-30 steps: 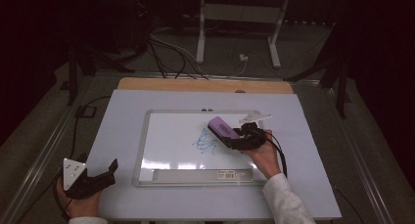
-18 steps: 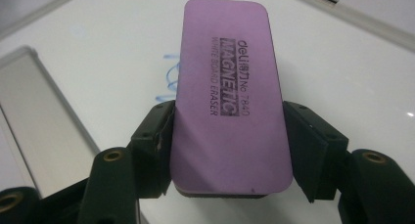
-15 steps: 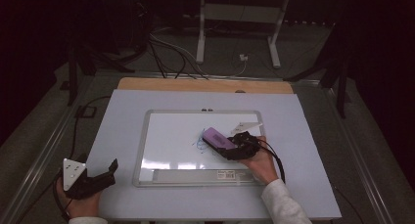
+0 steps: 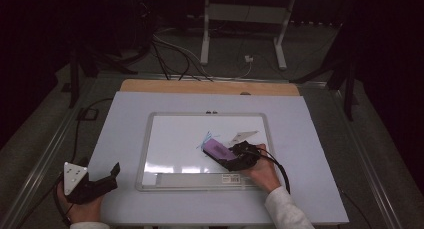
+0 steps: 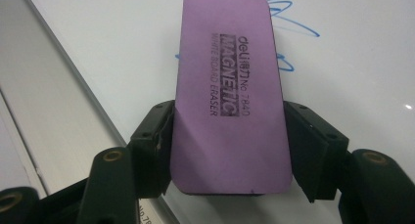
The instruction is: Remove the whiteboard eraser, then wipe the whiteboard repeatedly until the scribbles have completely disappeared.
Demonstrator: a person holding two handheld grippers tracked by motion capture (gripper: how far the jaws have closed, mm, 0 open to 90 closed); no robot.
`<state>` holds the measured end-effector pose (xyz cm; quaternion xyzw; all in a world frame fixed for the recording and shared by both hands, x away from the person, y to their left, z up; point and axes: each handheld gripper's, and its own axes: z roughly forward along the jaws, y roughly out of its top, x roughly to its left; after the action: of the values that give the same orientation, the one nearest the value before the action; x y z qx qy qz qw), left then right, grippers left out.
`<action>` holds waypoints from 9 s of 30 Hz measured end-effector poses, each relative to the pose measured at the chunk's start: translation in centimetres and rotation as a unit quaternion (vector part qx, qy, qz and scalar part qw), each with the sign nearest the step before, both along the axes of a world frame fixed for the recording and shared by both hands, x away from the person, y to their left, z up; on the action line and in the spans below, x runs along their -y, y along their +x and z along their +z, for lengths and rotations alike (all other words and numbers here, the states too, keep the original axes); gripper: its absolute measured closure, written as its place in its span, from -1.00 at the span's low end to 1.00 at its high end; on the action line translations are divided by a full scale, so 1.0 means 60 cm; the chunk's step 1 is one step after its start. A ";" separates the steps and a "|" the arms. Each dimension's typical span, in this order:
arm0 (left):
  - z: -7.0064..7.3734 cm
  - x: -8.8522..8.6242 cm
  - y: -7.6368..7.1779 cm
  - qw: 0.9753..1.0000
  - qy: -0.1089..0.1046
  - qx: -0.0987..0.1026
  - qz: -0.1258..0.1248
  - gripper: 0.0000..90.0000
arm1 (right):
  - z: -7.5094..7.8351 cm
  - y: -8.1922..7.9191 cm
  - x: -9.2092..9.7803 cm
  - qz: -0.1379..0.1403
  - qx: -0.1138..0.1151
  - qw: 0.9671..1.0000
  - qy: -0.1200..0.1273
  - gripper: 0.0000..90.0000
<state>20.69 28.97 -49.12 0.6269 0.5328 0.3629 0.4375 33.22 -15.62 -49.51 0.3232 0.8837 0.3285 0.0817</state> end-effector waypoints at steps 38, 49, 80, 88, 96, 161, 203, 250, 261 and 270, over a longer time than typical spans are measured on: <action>0.000 0.002 0.000 1.000 0.003 -0.002 0.000 -0.99 | -0.006 0.025 -0.031 0.000 -0.035 0.999 0.024 -0.10; -0.001 0.001 0.000 1.000 0.002 -0.003 -0.001 -0.99 | -0.004 0.036 -0.017 -0.013 -0.040 0.999 0.014 -0.28; 0.000 0.000 -0.001 1.000 0.001 -0.002 0.003 -0.99 | -0.001 0.036 -0.054 -0.017 -0.019 0.999 -0.024 -0.09; 0.000 0.001 0.000 1.000 0.003 -0.003 0.000 -0.99 | -0.003 0.032 -0.062 -0.008 -0.031 0.999 -0.012 -0.09; -0.003 -0.002 0.003 1.000 -0.004 -0.006 0.007 -0.99 | -0.002 0.040 -0.047 -0.036 -0.031 0.999 -0.019 -0.09; -0.005 -0.014 -0.007 1.000 -0.015 -0.007 0.019 -0.99 | 0.000 0.060 -0.104 -0.068 -0.036 0.996 -0.035 -0.09; -0.001 -0.009 -0.006 1.000 -0.015 -0.003 0.016 -0.99 | -0.006 0.094 -0.102 -0.165 -0.012 0.986 -0.033 -0.09; -0.002 -0.009 -0.007 1.000 -0.013 -0.006 0.015 -0.99 | -0.004 0.101 -0.150 -0.057 -0.033 0.997 -0.038 -0.09; -0.005 -0.011 -0.005 1.000 -0.014 -0.007 0.016 -0.99 | -0.008 0.124 -0.136 -0.119 -0.035 0.992 -0.026 -0.10; -0.005 -0.012 -0.004 1.000 -0.016 -0.008 0.016 -0.99 | -0.008 0.150 -0.082 -0.237 -0.036 0.971 -0.024 -0.10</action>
<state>20.45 29.70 -49.45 0.6140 0.5519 0.3567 0.4373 42.19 -10.73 -49.96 0.5326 0.7921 0.2665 0.1335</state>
